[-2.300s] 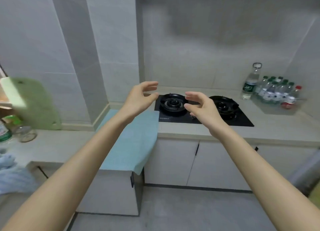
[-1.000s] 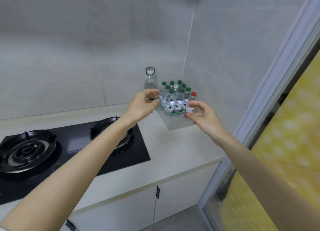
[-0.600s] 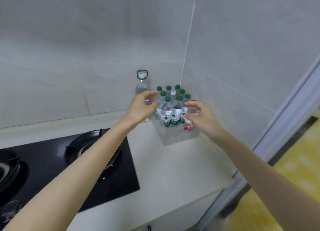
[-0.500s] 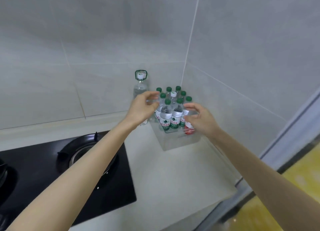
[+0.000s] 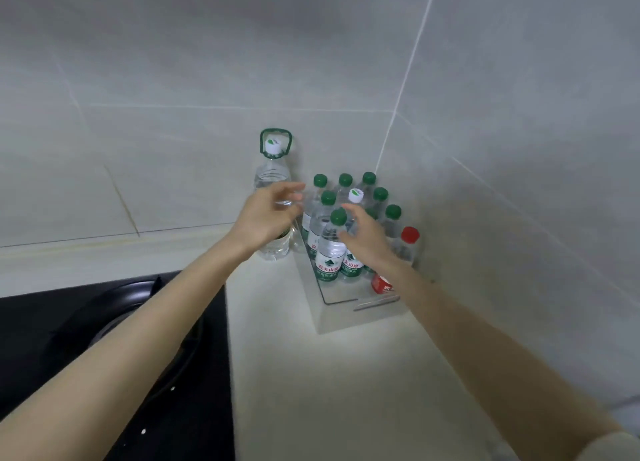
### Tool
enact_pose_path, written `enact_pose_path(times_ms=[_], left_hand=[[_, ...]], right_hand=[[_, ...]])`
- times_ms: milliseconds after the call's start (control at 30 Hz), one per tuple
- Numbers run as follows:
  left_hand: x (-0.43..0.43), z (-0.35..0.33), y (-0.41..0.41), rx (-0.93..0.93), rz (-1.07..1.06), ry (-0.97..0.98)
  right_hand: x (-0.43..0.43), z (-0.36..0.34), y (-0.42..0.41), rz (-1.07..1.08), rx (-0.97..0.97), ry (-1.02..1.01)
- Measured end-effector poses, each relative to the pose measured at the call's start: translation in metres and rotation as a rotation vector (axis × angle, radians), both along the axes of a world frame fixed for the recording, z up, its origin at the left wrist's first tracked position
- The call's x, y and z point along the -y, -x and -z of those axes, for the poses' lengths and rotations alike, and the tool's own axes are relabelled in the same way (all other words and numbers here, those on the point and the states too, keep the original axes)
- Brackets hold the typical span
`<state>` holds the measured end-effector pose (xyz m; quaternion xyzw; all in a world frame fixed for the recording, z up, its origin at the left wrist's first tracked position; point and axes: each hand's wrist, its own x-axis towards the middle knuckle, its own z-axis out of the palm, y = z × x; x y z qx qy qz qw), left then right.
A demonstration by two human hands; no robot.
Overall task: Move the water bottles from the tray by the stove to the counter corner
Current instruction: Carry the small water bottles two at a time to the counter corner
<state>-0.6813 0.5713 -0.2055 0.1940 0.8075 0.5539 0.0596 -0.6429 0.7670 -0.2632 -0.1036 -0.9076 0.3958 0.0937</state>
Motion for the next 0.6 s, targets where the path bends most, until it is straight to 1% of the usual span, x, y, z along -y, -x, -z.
enact_pose_path(times_ms=[200,400,600], left_hand=[[-0.004,0.009,0.016,-0.024,-0.083,0.057],[-0.011,0.023,0.02,-0.004,-0.121,0.088],[-0.016,0.024,0.011,0.015,-0.129,0.094]], right_hand=[[-0.016,0.025,0.045,-0.034,0.0,-0.074],[-0.032,0.041,0.054,-0.093,-0.076,-0.128],[-0.033,0.046,0.05,-0.066,-0.144,-0.102]])
